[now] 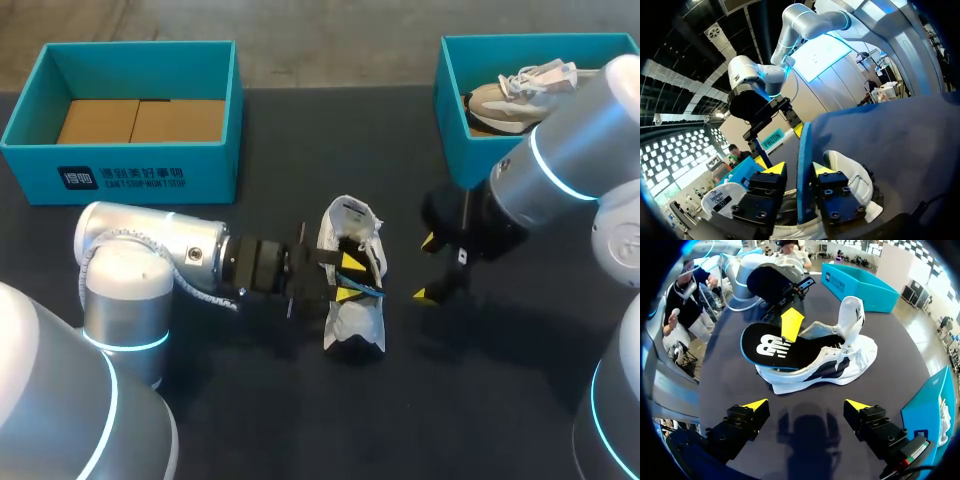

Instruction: Take the shoe out of the shoebox, open the shoe tongue, remove and reinsert the insole, then place the shoe into the shoebox

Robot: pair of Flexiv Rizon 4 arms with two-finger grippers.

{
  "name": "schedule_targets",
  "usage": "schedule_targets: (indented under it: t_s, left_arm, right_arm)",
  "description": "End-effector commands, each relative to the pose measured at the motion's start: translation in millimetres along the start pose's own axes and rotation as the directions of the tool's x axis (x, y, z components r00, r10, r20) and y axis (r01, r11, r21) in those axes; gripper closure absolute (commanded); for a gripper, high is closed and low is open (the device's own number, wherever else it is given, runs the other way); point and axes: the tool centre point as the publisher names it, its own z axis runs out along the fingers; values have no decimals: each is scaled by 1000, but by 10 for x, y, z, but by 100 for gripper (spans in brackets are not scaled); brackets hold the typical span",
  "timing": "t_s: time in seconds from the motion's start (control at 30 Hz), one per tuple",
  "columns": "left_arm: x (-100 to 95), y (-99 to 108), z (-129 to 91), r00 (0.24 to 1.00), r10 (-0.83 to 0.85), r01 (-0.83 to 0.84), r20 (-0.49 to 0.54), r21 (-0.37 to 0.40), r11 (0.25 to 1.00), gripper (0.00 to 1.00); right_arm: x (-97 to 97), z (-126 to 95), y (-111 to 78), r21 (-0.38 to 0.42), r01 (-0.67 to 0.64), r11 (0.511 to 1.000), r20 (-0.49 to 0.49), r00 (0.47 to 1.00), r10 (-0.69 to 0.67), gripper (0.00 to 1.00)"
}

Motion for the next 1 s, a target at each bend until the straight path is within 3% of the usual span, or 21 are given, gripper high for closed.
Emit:
schedule_targets:
  t_s: [0.03, 0.53, 0.93, 1.0]
  left_arm:
    - [25, 20, -7, 1000, -9, 9, -13, -2, 1000, 100]
    - [124, 231, 32, 997, -29, 28, -66, -20, 999, 100]
    - [163, 323, 6, 996, -29, 24, -89, -58, 998, 100]
    - [141, 301, -3, 996, -22, 17, -84, -57, 998, 56]
  right_arm:
    - [-2, -45, 1, 3, 2, 1000, 6, 1000, -2, 0]
    - [-58, -63, 230, 90, 34, 995, -61, 998, -28, 0]
    - [-72, -37, 314, 113, 60, 992, -68, 996, -53, 0]
    - [-73, -33, 316, 114, 59, 992, -68, 996, -52, 0]
